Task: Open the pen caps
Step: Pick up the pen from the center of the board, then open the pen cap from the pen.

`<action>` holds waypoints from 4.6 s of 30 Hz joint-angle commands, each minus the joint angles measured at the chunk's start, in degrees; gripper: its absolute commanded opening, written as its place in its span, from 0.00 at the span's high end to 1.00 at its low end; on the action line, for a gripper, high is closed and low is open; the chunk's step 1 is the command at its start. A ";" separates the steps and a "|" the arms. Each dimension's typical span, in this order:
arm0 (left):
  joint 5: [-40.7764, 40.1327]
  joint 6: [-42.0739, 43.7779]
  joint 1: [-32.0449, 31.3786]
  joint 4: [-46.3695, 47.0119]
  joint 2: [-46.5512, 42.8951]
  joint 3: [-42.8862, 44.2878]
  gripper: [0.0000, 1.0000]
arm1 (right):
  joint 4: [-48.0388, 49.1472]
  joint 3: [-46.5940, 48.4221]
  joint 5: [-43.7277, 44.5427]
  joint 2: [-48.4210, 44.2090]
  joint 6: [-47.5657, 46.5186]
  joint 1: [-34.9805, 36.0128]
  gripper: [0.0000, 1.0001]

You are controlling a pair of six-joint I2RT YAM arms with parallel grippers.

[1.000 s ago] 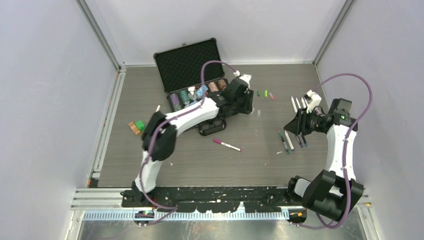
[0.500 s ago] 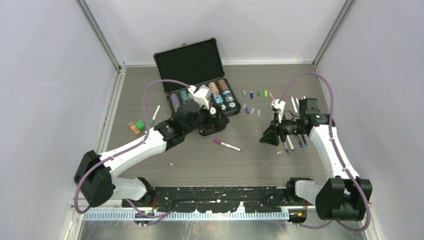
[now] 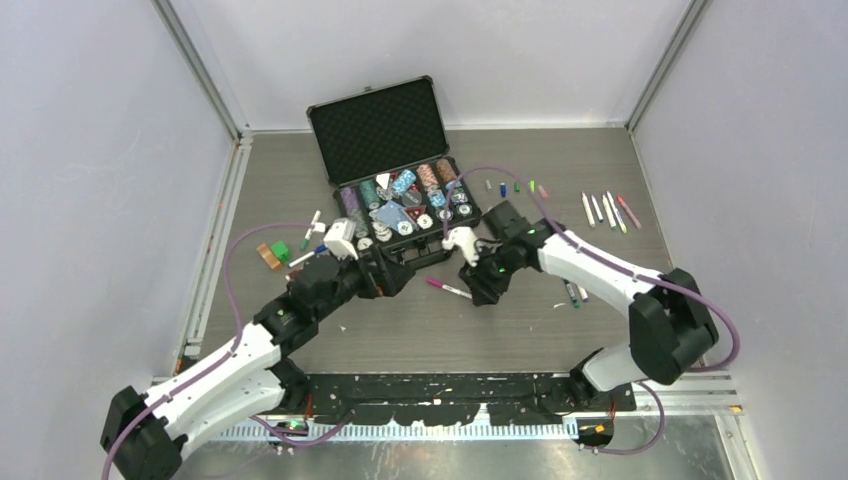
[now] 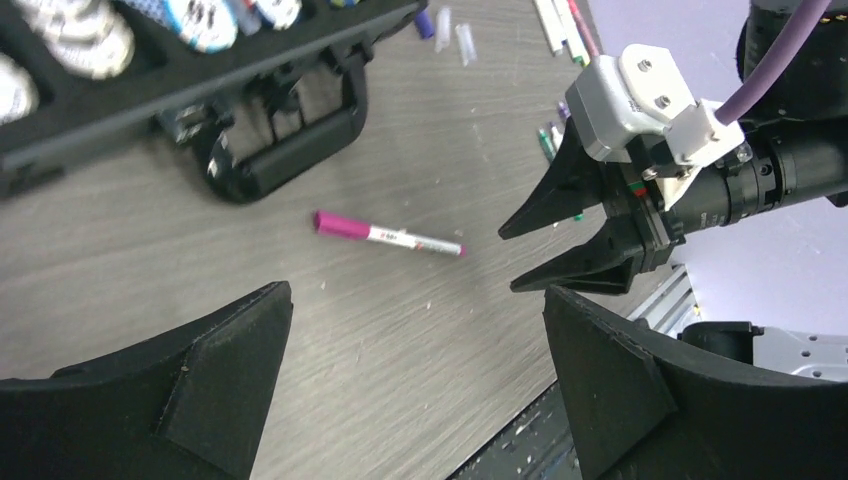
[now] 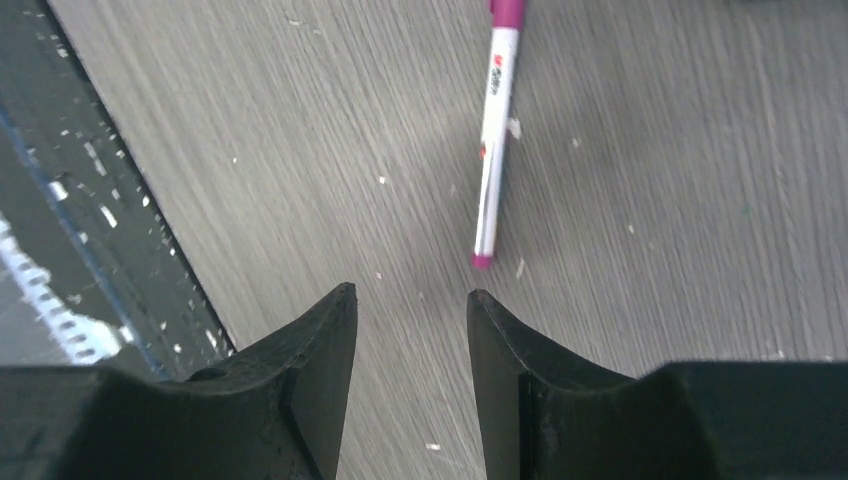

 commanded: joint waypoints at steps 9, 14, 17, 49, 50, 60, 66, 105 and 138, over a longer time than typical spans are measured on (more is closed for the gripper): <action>-7.38 -10.81 0.19 -0.93 -13.26 -9.13 0.00 | 10.67 6.71 20.75 12.44 13.06 11.21 0.57; -7.53 -11.27 0.18 -2.22 -12.49 -9.62 0.00 | 11.34 7.70 23.01 15.01 13.43 12.00 0.58; -7.53 -11.33 0.18 -1.95 -11.87 -9.75 0.00 | 11.79 8.39 24.26 16.49 13.74 12.21 0.59; -2.87 -25.95 0.18 23.56 -1.75 -17.73 0.03 | 5.59 9.98 3.06 14.42 13.88 7.59 0.99; -2.30 -26.21 0.19 25.59 -0.24 -17.59 0.03 | 5.23 9.92 0.77 13.82 13.91 6.93 1.00; 2.77 -30.30 0.17 43.00 16.78 -14.19 0.19 | 6.36 8.66 -16.06 11.27 17.24 1.77 1.00; 4.53 -32.29 0.13 49.64 23.60 -12.32 0.29 | 6.45 8.91 -20.07 11.12 18.69 0.28 1.00; 5.62 -23.69 -0.69 38.97 23.43 -5.97 1.00 | 6.04 9.87 -23.73 13.72 20.43 -0.06 0.75; 1.71 -23.16 -4.78 38.64 25.99 -3.18 1.00 | 8.84 8.96 -24.08 11.02 23.79 -1.57 0.99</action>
